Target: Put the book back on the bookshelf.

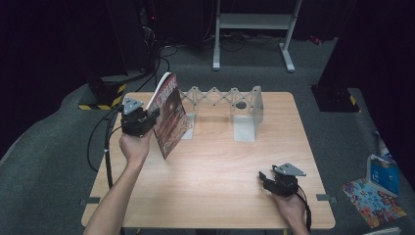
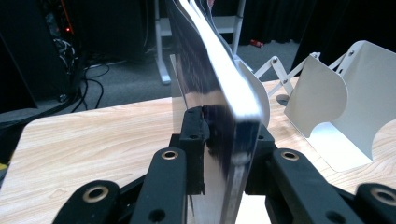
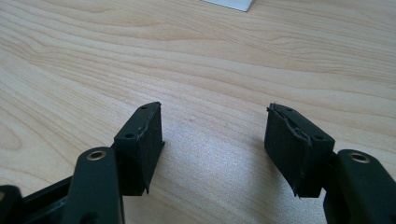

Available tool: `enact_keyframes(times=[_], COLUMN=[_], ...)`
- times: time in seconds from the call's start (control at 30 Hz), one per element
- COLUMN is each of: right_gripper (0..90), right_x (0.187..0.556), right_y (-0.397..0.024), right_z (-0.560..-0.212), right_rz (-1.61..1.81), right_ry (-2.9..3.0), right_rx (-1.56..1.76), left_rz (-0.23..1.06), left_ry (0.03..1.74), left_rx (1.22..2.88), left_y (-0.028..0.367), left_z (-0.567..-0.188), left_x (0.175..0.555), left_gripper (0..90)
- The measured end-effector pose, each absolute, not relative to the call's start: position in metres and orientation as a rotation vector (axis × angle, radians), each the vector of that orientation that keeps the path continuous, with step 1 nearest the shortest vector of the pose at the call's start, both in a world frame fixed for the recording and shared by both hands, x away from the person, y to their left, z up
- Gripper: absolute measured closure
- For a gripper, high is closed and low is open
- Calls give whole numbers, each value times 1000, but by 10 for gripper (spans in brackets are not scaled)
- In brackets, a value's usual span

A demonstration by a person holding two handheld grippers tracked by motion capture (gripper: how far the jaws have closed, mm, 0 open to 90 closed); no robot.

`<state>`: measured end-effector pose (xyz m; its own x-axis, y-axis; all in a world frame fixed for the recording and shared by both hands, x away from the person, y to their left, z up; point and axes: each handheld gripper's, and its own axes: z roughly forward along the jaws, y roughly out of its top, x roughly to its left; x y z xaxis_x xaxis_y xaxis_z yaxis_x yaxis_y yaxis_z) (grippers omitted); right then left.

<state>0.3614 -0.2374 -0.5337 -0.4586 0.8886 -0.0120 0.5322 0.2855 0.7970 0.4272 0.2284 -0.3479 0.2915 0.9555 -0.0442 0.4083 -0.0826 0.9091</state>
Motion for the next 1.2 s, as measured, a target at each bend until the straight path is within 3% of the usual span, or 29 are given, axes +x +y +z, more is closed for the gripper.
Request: enact_keyframes(times=[0.2,0.57,1.2], right_gripper=[368,367,367], right_x=[361,361,361], right_y=[-237,-238,-238], right_z=[-534,-534,-534], right_rz=[1035,1035,1039], right_ry=[2101,2102,2100], right_rx=[1271,1271,1269], left_rz=[763,738,742], left_ry=[1299,1332,1229], left_rx=[1702,1796,1758], left_y=[224,216,197], left_z=[-338,-326,-316], left_x=[434,446,459], left_gripper=[744,835,845])
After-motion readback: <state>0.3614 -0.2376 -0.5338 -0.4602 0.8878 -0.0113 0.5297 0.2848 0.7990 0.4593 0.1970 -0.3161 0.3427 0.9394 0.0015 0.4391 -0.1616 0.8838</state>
